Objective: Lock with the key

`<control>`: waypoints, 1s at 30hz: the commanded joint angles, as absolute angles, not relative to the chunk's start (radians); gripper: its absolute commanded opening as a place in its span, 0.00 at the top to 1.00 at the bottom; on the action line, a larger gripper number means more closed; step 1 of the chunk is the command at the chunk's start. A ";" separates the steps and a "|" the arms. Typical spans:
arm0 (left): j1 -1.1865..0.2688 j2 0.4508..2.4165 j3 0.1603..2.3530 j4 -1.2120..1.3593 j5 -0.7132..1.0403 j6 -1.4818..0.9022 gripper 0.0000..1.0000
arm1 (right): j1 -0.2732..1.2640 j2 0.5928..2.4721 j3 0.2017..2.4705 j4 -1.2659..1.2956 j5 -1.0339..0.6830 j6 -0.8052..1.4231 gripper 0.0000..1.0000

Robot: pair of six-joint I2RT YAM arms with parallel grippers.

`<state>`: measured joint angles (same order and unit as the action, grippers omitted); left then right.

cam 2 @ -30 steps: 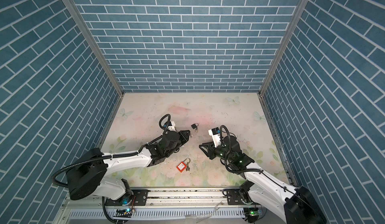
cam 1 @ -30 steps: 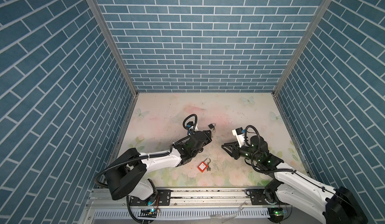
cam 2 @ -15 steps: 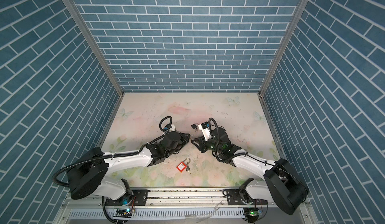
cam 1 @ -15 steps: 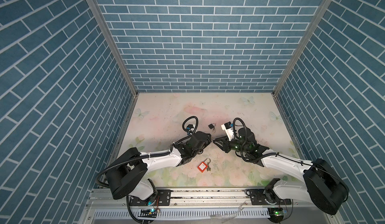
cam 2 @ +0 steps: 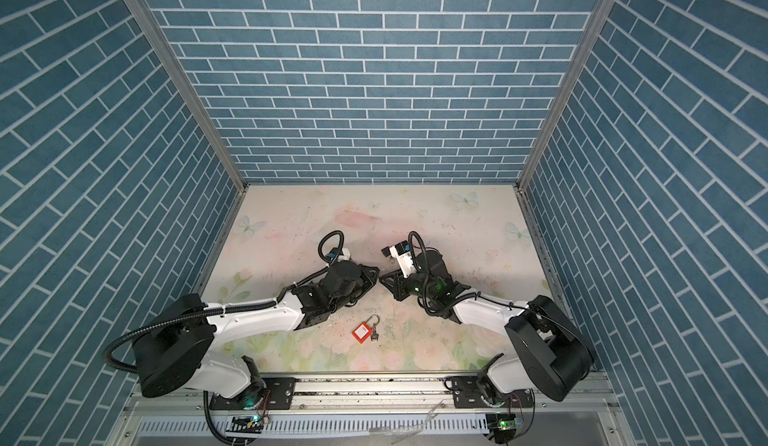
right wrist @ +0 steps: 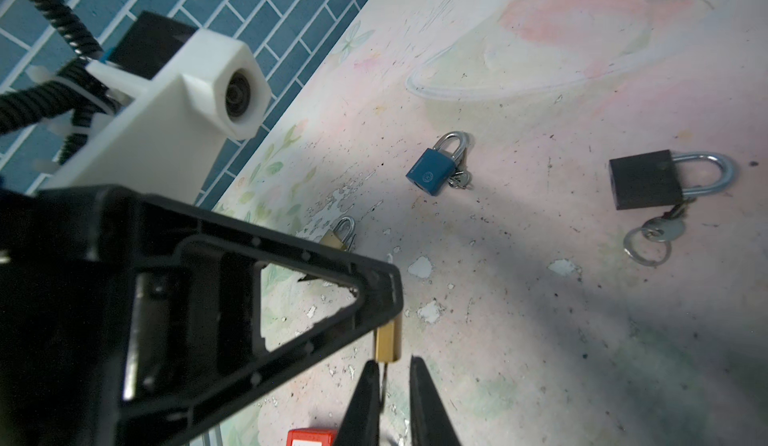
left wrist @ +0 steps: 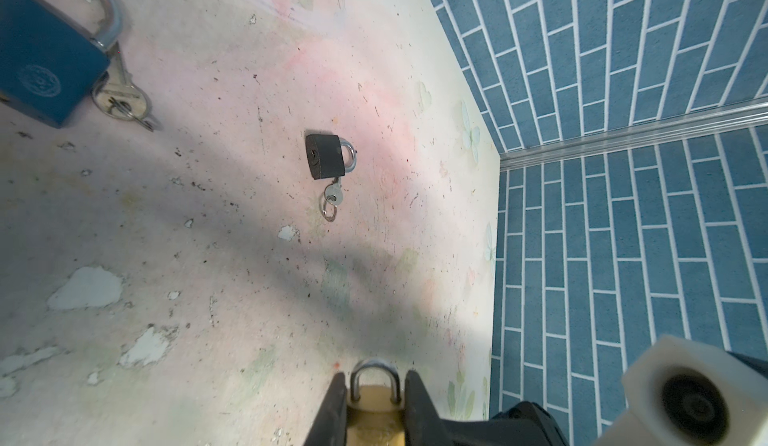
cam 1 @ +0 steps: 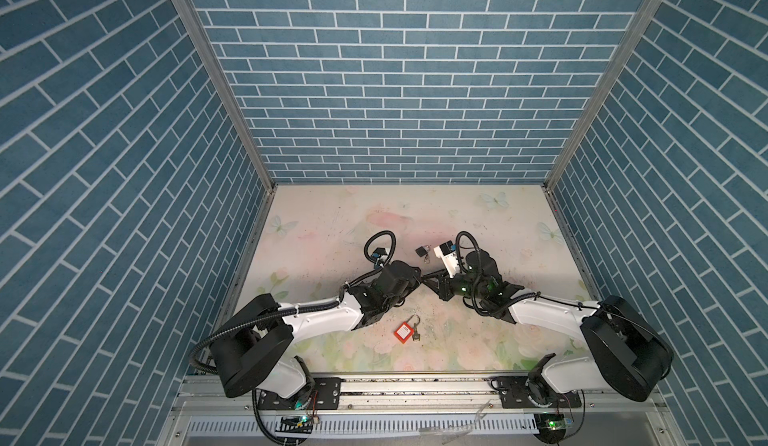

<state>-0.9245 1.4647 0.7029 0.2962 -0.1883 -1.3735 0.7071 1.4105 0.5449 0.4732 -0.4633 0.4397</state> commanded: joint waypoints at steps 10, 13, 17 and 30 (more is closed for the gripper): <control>-0.902 1.439 0.730 0.292 -0.178 -1.369 1.00 | 0.721 1.465 0.583 0.513 -0.482 0.408 0.99; -0.895 1.440 0.733 0.293 -0.171 -1.367 1.00 | 0.723 1.466 0.583 0.512 -0.485 0.408 1.00; -0.874 1.435 0.734 0.290 -0.169 -1.364 1.00 | 0.726 1.464 0.576 0.506 -0.489 0.411 1.00; -0.729 1.364 0.743 0.279 -0.253 -1.296 1.00 | 0.738 1.292 0.412 0.443 -0.456 0.452 1.00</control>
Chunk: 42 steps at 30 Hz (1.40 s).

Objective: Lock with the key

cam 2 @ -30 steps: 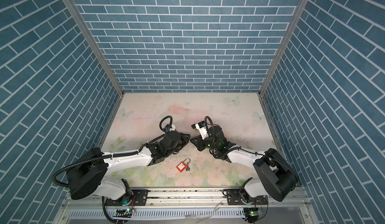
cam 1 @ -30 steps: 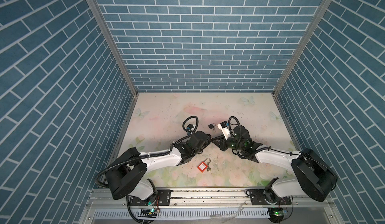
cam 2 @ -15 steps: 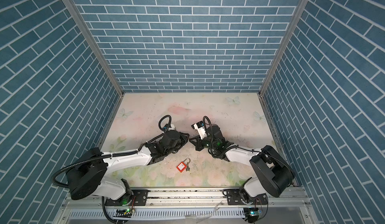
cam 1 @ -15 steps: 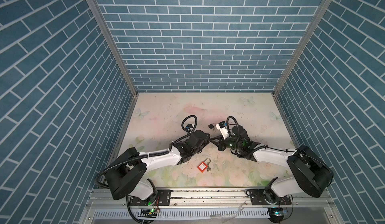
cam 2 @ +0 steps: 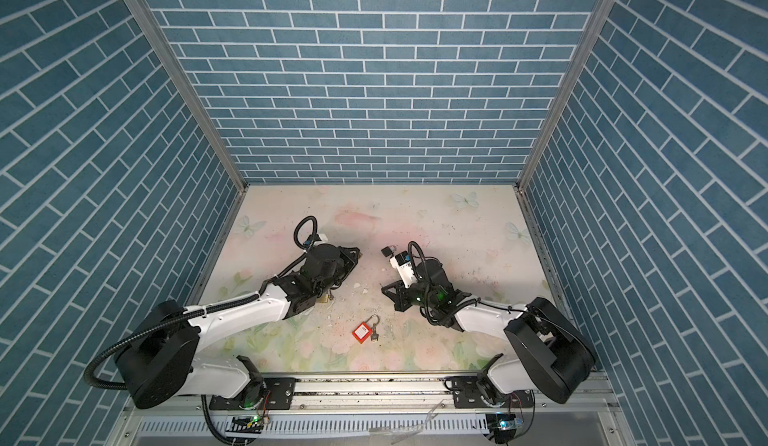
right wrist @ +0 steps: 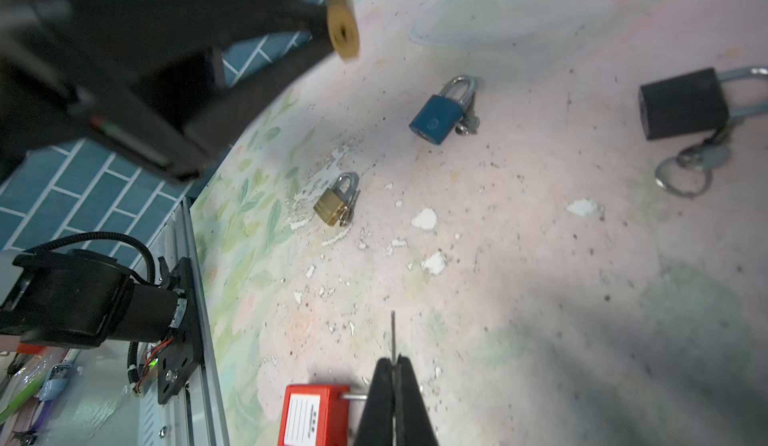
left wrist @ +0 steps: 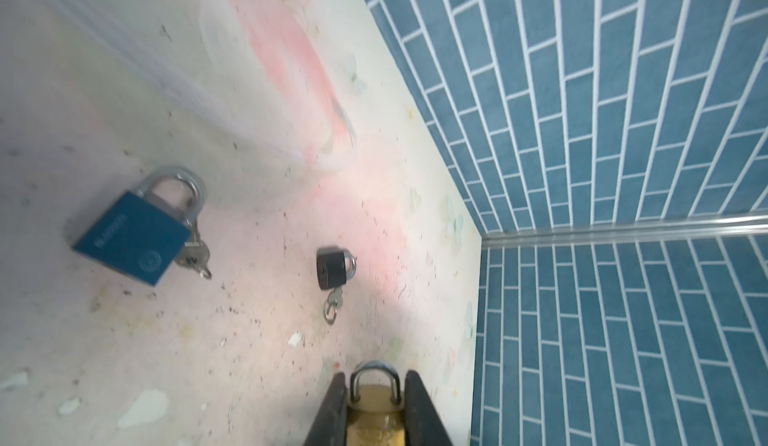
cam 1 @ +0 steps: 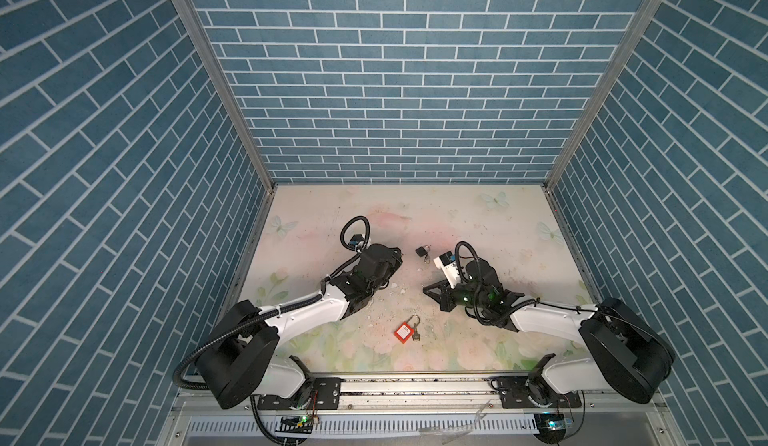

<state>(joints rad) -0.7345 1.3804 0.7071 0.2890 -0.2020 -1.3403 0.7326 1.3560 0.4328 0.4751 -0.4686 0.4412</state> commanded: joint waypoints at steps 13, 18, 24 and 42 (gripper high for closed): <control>-0.951 1.641 1.108 -0.200 -0.223 -0.920 1.00 | 0.578 1.007 0.438 -0.008 -0.274 0.557 1.00; -1.022 1.793 1.280 -0.376 -0.230 -0.815 1.00 | 0.479 0.901 0.381 -0.060 -0.264 0.590 1.00; -1.060 1.886 1.330 -0.400 -0.217 -0.826 1.00 | 0.449 0.834 0.337 -0.048 -0.255 0.614 1.00; -1.072 2.007 1.384 -0.426 -0.225 -0.732 1.00 | 0.442 0.874 0.341 -0.019 -0.285 0.611 1.00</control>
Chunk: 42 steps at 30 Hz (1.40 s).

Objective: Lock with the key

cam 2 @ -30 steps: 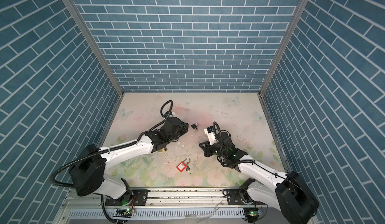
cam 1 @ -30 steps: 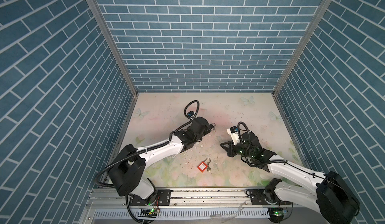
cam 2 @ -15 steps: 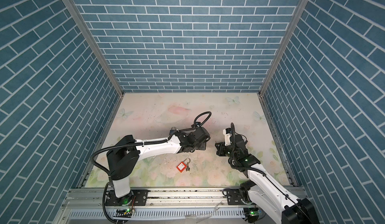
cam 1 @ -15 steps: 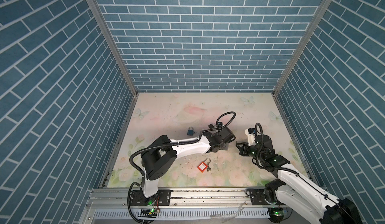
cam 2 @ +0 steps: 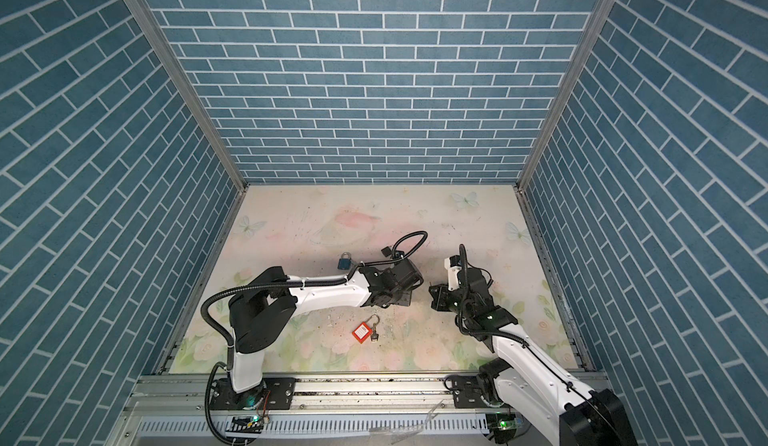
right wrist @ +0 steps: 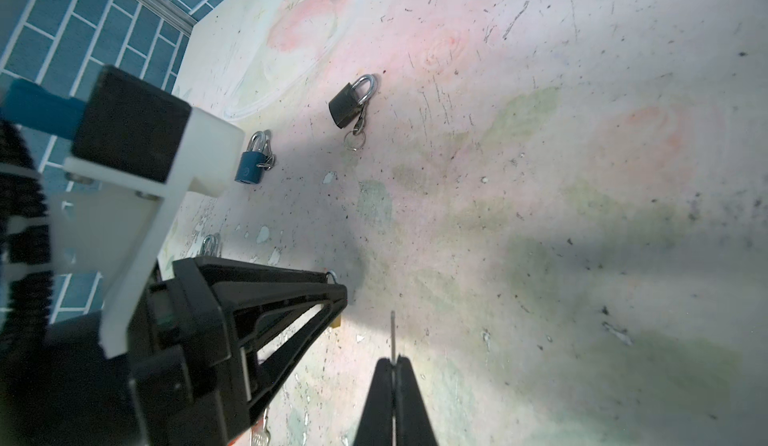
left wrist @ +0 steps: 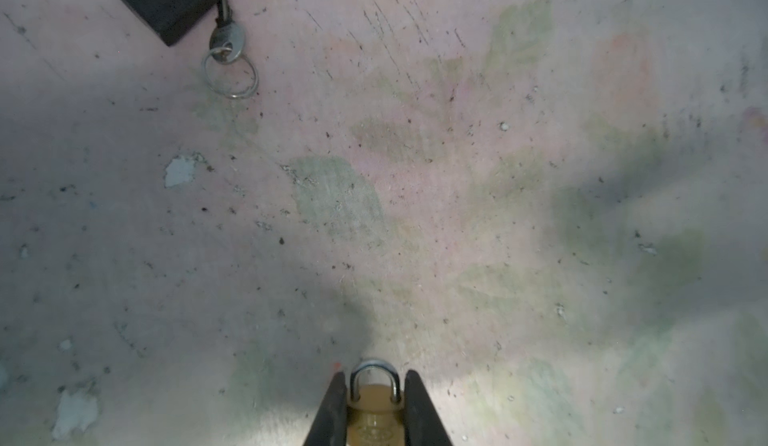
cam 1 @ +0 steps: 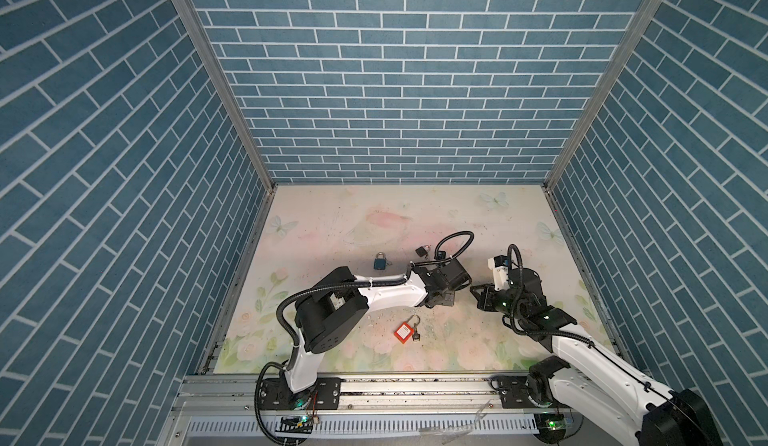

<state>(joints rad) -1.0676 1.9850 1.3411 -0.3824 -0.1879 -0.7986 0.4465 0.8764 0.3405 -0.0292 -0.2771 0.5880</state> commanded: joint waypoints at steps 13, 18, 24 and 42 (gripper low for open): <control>-1.059 2.045 1.430 -0.449 -0.103 -0.557 1.00 | 0.442 0.870 0.334 -0.029 -0.309 0.628 1.00; -1.065 2.034 1.412 -0.444 -0.077 -0.646 1.00 | 0.442 0.878 0.333 -0.026 -0.308 0.627 1.00; -1.104 2.003 1.352 -0.411 -0.073 -0.768 1.00 | 0.442 0.880 0.331 -0.023 -0.307 0.623 1.00; -1.152 1.985 1.305 -0.437 -0.116 -0.874 0.86 | 0.441 0.860 0.328 -0.031 -0.307 0.614 1.00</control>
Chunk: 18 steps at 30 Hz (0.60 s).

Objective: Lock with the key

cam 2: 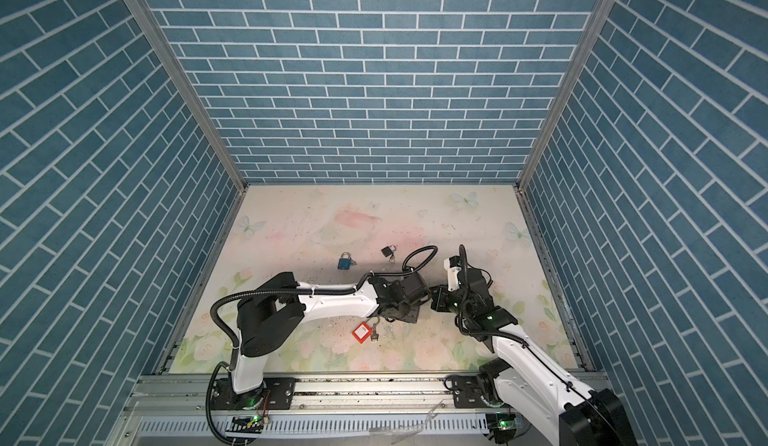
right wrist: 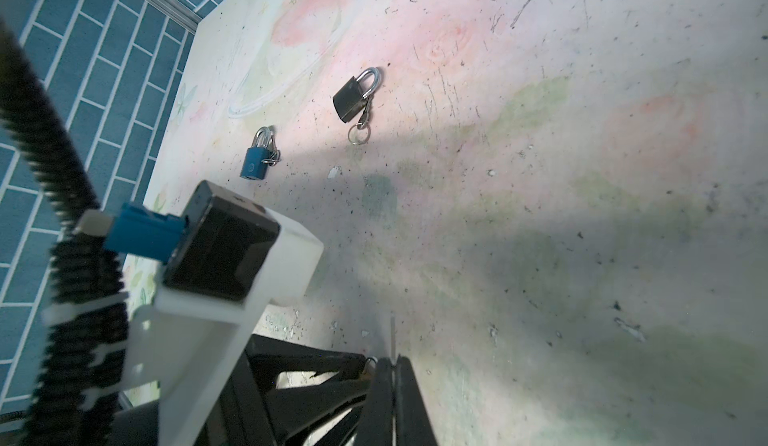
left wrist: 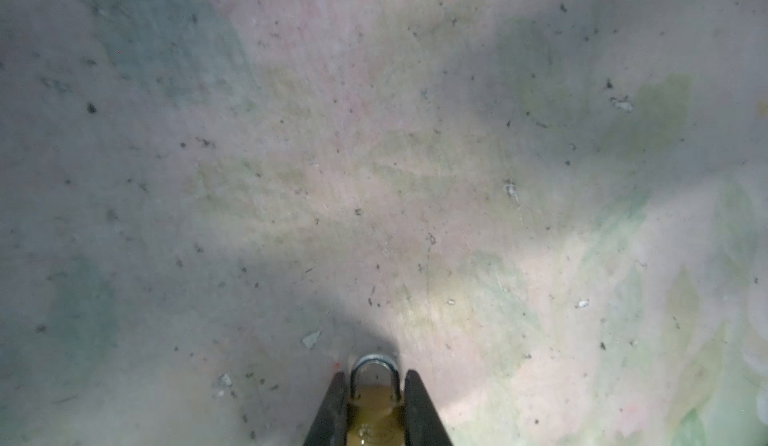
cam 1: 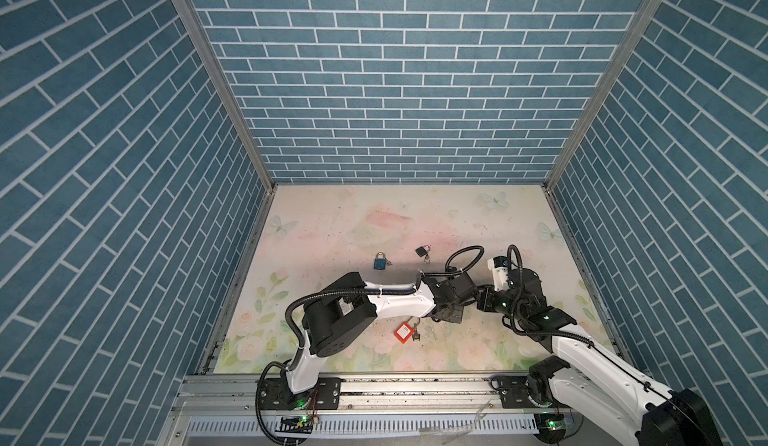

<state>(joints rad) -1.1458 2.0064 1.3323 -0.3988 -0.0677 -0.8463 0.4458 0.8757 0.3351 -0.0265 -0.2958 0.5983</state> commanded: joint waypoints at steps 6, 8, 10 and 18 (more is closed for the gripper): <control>-1.152 1.973 1.294 -0.447 -0.141 -0.880 0.69 | 0.440 0.840 0.327 -0.048 -0.304 0.614 1.00; -1.152 1.970 1.296 -0.451 -0.147 -0.876 0.65 | 0.440 0.838 0.330 -0.051 -0.305 0.615 1.00; -1.152 1.964 1.288 -0.435 -0.135 -0.871 0.62 | 0.441 0.840 0.327 -0.051 -0.308 0.618 1.00; -1.150 1.879 1.279 -0.414 -0.218 -0.852 0.57 | 0.441 0.842 0.332 -0.064 -0.341 0.637 1.00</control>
<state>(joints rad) -1.1461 1.9499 1.2839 -0.4122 -0.1406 -0.8646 0.4442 0.8509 0.3351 -0.0387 -0.3134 0.6037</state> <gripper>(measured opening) 0.426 0.045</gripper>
